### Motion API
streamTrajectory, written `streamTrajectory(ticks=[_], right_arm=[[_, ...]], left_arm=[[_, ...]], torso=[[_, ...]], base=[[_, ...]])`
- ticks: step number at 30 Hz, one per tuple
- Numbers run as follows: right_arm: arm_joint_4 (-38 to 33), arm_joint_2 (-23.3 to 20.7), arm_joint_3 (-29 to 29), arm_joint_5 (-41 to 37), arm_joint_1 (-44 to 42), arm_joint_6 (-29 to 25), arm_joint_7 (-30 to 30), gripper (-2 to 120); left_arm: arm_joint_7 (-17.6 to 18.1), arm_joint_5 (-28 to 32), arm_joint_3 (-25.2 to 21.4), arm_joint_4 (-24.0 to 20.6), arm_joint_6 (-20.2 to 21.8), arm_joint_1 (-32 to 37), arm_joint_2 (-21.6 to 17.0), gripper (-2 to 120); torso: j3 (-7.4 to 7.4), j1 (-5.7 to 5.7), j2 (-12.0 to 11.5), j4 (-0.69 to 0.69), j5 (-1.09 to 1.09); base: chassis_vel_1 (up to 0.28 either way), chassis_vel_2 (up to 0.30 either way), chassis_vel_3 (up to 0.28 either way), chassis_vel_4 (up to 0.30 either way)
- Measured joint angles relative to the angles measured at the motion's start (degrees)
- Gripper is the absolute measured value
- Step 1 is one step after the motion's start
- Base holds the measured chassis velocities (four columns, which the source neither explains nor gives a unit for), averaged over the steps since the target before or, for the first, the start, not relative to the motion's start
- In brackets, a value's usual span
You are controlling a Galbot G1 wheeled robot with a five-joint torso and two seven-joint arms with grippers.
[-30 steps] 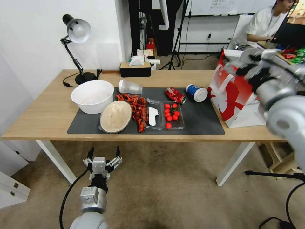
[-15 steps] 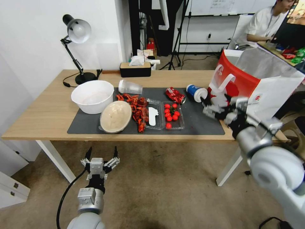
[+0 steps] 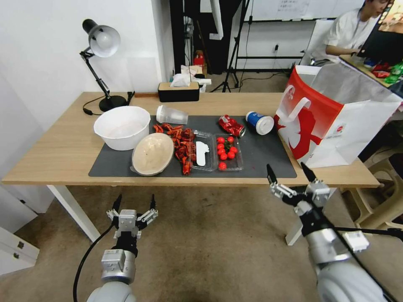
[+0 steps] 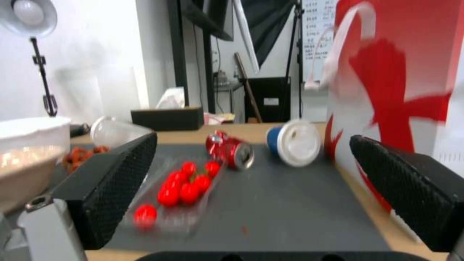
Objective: Pick up the trash from the table and place it into the takeout bag.
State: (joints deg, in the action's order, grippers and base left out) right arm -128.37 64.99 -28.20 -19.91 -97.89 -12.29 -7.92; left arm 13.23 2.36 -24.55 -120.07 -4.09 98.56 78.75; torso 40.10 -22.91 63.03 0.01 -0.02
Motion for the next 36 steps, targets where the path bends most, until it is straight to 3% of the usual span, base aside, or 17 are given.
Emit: streamTrajectory(ticks=[10, 36], right_arm=[[5.5, 5.3, 1.3, 6.0, -2.7, -3.4, 1.7, 100], [5.2, 4.8, 1.4, 5.3, -2.5, -1.1, 0.7, 100]], left_arm=[[0.1, 0.0, 0.3, 1.0, -0.9, -0.2, -0.6, 100], [0.0, 0.0, 0.6, 1.0, -1.1, 0.5, -1.2, 100]], torso=[[0.01, 0.00, 0.0, -0.01, 0.01], [0.01, -0.01, 0.0, -0.02, 0.02]], base=[[0.000, 0.000, 0.000, 0.000], [0.000, 0.000, 0.000, 0.000]])
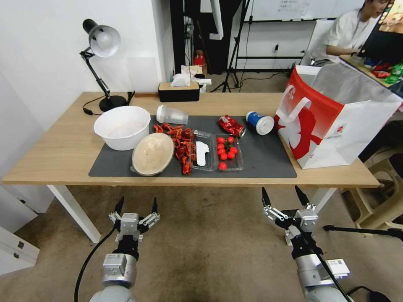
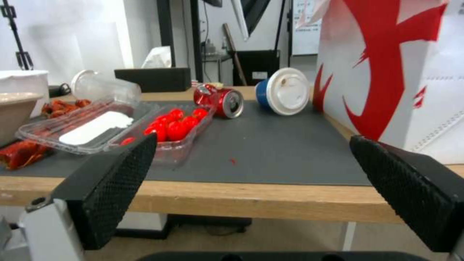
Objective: Pick up the trash from the table and place it into the takeout bag.
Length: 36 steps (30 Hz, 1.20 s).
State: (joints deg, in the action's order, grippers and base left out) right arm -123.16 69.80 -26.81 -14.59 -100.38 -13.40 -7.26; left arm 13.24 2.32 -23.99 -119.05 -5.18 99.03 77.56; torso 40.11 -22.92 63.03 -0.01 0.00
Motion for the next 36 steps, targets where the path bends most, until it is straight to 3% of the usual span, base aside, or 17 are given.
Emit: streamTrajectory(ticks=[5, 12, 15, 18, 19, 27, 36], right_arm=[[-0.2, -1.7, 0.9, -3.4, 2.0, 3.4, 0.2, 100], [2.4, -6.6, 3.4, -10.4, 11.3, 10.1, 0.2, 100], [3.0, -10.1, 4.2, -14.2, 16.5, 14.5, 0.1, 100], [3.1, -11.0, 4.4, -15.1, 17.6, 15.5, 0.1, 100], [3.7, -13.7, 5.5, -17.6, 21.3, 18.7, 0.3, 100], [6.7, -17.4, 9.9, -21.9, 30.1, 22.6, -0.6, 100], [11.7, -19.1, 16.7, -25.2, 42.2, 25.6, -5.6, 100]], left_arm=[[0.0, 0.4, -0.1, 0.1, 0.0, -0.2, -0.1, 100], [-0.1, 0.4, 0.3, 0.6, 0.3, -0.9, -0.1, 100], [-0.2, 0.1, 0.8, 1.2, 0.5, -1.3, 0.1, 100], [-0.2, 0.0, 1.0, 1.3, 0.5, -1.4, 0.1, 100], [-0.2, -0.2, 1.2, 1.6, 0.8, -1.7, 0.3, 100], [-0.3, -0.1, 1.5, 1.8, 1.8, -2.6, 0.6, 100], [-0.5, 0.0, 0.8, 1.9, 2.7, -2.9, 0.7, 100]], torso=[[0.00, 0.00, 0.0, 0.00, 0.00], [0.00, -0.01, 0.0, 0.01, 0.01], [0.00, -0.01, 0.0, 0.01, 0.00], [0.00, -0.01, 0.0, 0.00, 0.00], [0.00, -0.01, 0.0, 0.01, 0.00], [0.01, -0.02, 0.0, 0.01, 0.00], [0.01, -0.01, 0.0, 0.01, -0.01]], base=[[0.000, 0.000, 0.000, 0.000], [0.000, 0.000, 0.000, 0.000], [0.000, 0.000, 0.000, 0.000], [0.000, 0.000, 0.000, 0.000], [0.000, 0.000, 0.000, 0.000], [0.000, 0.000, 0.000, 0.000], [0.000, 0.000, 0.000, 0.000]])
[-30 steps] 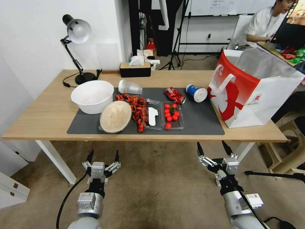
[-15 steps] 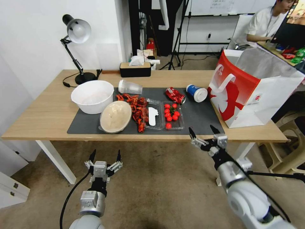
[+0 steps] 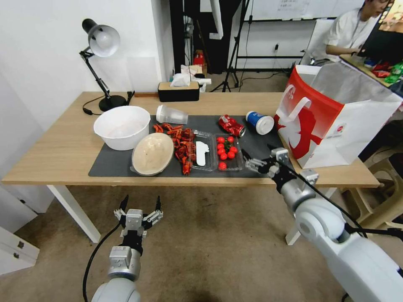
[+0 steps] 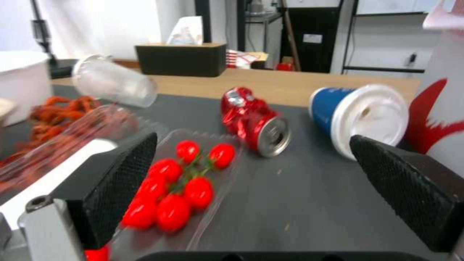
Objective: Pick up the trash from the table and place it into the takeout bag.
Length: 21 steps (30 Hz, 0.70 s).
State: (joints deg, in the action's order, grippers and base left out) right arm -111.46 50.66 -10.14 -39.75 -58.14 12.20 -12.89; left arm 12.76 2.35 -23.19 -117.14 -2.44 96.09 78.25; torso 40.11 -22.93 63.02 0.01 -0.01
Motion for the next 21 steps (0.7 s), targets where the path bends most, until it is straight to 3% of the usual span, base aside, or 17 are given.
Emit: streamTrajectory(ticks=[21], right_arm=[[7.6, 2.1, 8.0, -2.7, 14.5, 8.9, -13.6, 100]], left_arm=[[0.0, 0.0, -1.3, 0.5, -0.3, 1.1, 0.5, 100]], torso=[[-0.01, 0.01, 0.0, 0.00, 0.01]], base=[[0.000, 0.000, 0.000, 0.000]])
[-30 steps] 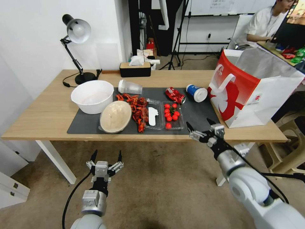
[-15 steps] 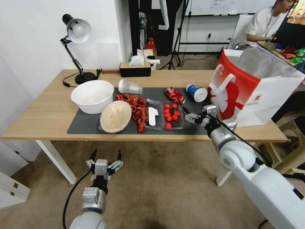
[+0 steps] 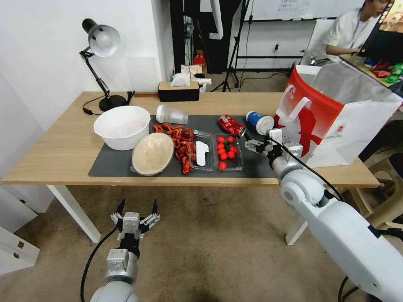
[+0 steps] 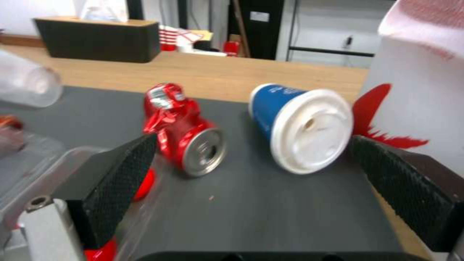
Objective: Pick up the trash from the table and place it into the takeout bag.
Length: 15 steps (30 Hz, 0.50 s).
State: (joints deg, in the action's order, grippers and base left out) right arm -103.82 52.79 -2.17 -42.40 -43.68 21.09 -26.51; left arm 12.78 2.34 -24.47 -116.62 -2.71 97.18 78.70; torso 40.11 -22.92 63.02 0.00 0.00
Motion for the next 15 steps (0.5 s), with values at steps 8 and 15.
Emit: streamTrajectory(ticks=[8, 15], right_arm=[[3.2, -0.2, 2.7, -2.5, 5.8, 2.6, -2.5, 100], [6.2, 0.9, 4.7, -3.4, 9.9, 3.7, -2.7, 100]], left_arm=[[0.0, -0.1, 0.0, 0.0, -0.1, 0.1, 0.2, 100], [0.0, 0.0, 0.1, -0.7, -0.1, 0.6, 0.1, 100]], torso=[[0.00, 0.00, 0.0, 0.00, 0.00], [0.00, 0.00, 0.0, 0.00, 0.01]], base=[[0.000, 0.000, 0.000, 0.000], [0.000, 0.000, 0.000, 0.000]])
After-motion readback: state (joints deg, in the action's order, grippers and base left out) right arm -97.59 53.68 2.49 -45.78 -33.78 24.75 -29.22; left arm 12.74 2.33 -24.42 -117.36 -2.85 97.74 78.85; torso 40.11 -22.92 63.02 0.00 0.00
